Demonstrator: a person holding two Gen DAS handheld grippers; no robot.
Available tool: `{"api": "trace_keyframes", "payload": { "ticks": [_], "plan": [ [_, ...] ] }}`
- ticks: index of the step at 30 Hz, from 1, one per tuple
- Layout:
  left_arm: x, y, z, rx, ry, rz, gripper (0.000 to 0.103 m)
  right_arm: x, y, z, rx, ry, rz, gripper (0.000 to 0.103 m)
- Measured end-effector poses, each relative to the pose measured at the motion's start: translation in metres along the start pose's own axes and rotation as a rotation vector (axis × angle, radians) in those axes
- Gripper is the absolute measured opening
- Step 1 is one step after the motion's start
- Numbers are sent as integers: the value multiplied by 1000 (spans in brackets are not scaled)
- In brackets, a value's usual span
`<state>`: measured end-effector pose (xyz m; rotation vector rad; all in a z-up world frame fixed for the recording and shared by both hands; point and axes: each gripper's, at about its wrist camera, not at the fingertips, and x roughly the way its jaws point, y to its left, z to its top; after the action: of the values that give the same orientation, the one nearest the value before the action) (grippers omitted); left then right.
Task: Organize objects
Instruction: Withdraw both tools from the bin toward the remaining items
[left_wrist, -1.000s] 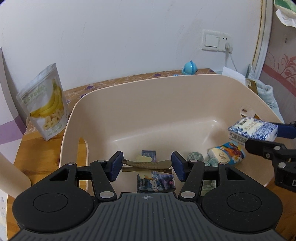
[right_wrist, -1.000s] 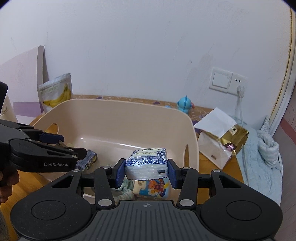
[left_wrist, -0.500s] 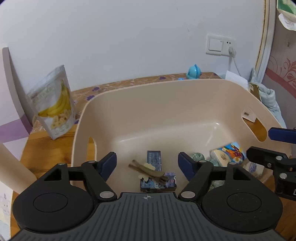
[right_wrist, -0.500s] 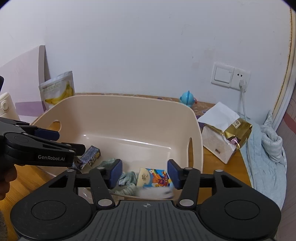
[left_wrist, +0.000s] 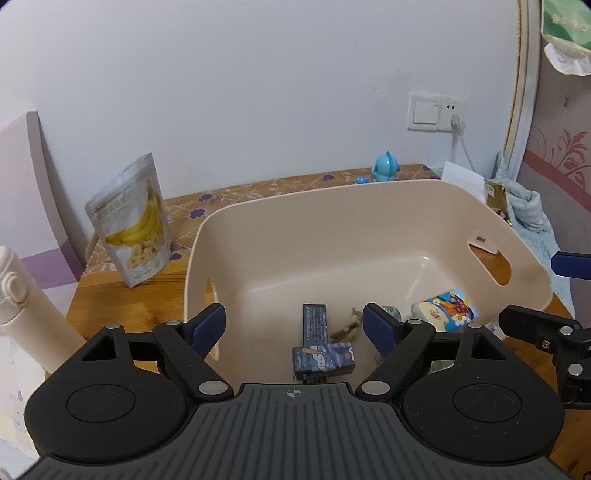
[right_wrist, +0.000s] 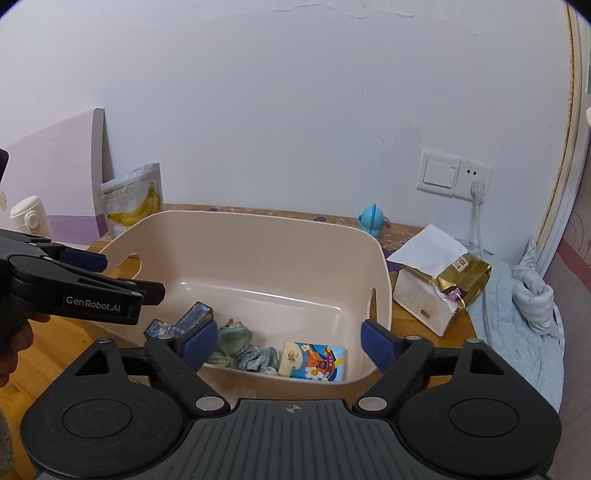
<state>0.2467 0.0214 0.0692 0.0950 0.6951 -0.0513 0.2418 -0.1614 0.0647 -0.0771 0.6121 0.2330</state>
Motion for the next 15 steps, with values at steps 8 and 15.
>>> {"api": "trace_keyframes", "payload": {
  "ticks": [8,15],
  "plan": [
    [-31,6,-14,-13,-30,-1,86,-15,8,-9,-17,-7,9,91],
    [-42,13,-36,-19,-13,18,88,-27,15,-19,-23,-15,14,98]
  ]
}}
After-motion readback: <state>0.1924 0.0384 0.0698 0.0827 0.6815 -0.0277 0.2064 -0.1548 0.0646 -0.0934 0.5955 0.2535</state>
